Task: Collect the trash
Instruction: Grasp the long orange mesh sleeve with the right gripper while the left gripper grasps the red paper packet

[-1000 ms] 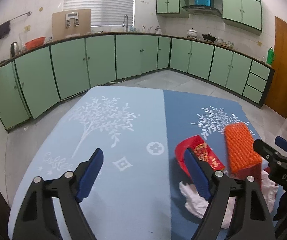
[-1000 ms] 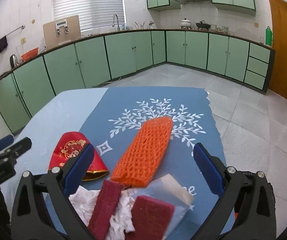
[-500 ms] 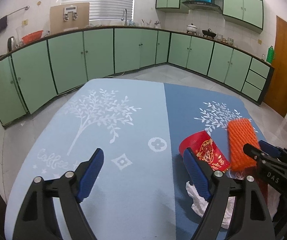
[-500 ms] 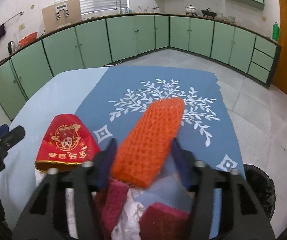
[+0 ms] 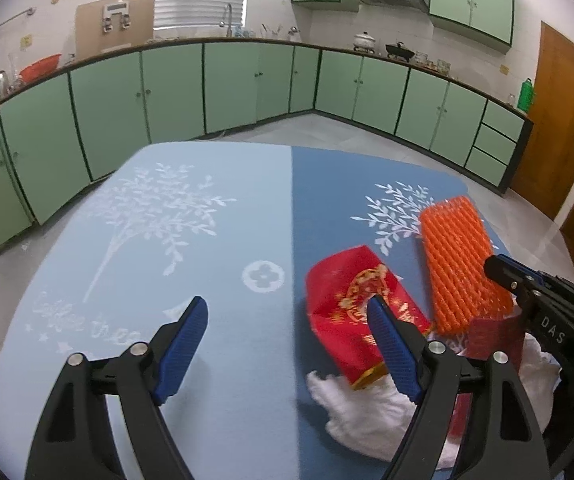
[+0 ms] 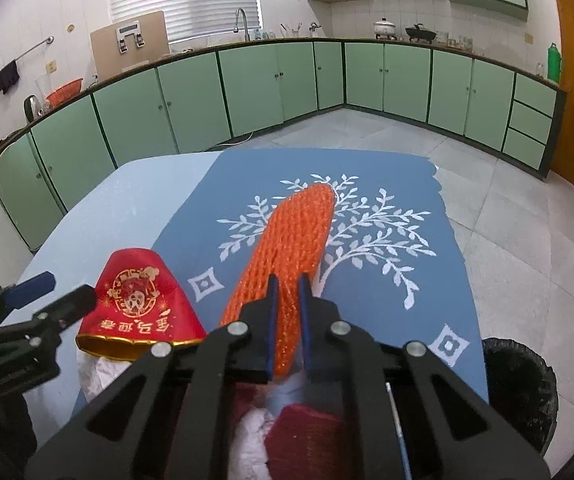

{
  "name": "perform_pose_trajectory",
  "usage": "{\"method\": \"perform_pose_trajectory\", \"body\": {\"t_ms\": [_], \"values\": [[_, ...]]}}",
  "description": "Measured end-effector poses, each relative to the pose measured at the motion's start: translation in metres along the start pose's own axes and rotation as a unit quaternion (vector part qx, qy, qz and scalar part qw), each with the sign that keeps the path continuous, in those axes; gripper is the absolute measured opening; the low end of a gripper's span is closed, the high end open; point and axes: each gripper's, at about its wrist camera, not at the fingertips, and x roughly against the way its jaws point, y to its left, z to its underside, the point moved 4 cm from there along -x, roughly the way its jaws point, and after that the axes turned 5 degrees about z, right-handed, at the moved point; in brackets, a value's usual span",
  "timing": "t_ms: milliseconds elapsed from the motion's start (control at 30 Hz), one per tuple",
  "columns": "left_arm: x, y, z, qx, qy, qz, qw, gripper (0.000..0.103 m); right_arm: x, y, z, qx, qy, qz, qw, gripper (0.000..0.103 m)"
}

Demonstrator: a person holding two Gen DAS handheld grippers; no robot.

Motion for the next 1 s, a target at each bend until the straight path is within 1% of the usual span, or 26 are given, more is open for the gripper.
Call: {"method": "perform_pose_trajectory", "body": {"t_ms": [100,167,200,267,300,333,367,400,467,667,867,1000], "values": [[-0.01,-0.007,0.0,-0.006,0.013,0.009,0.9999,0.073,-0.003,-0.003,0.001,-0.004,0.002,-0.006,1.0,0.009],[-0.019,-0.012,0.002,-0.01,0.028,0.018,0.9994,0.063,-0.006,-0.003,0.002,-0.005,0.003,-0.007,1.0,0.009],[-0.023,-0.014,0.003,-0.008,0.038,0.025,0.9989,0.06,-0.007,-0.004,0.002,-0.009,0.005,-0.011,1.0,0.009],[-0.029,-0.016,0.005,-0.001,0.05,0.039,0.998,0.047,-0.009,-0.006,0.003,-0.012,0.007,-0.015,1.0,0.009],[-0.031,-0.017,0.006,0.004,0.053,0.046,0.9975,0.046,-0.009,-0.006,0.003,-0.013,0.007,-0.017,1.0,0.009],[-0.031,-0.018,0.006,0.008,0.051,0.047,0.9976,0.045,-0.01,-0.007,0.002,-0.014,0.008,-0.019,1.0,0.009],[-0.03,-0.018,0.005,0.009,0.048,0.046,0.9977,0.041,-0.01,-0.007,0.002,-0.014,0.009,-0.021,1.0,0.009],[-0.029,-0.018,0.005,0.01,0.045,0.045,0.9979,0.039,-0.01,-0.007,0.002,-0.015,0.009,-0.022,1.0,0.009],[-0.025,-0.018,0.002,0.019,0.035,0.049,0.998,0.03,-0.01,-0.007,0.002,-0.014,0.009,-0.024,1.0,0.009],[-0.009,-0.024,-0.006,0.019,0.007,0.057,0.9981,0.022,-0.007,-0.003,0.0,-0.006,0.003,-0.027,1.0,0.009],[-0.002,-0.03,-0.012,0.016,-0.007,0.071,0.9973,0.019,0.0,0.004,-0.003,0.003,-0.005,-0.034,0.999,0.009],[0.005,-0.032,-0.012,0.015,-0.015,0.069,0.9974,0.018,0.005,0.006,-0.005,0.006,-0.011,-0.036,0.999,0.009]]}}
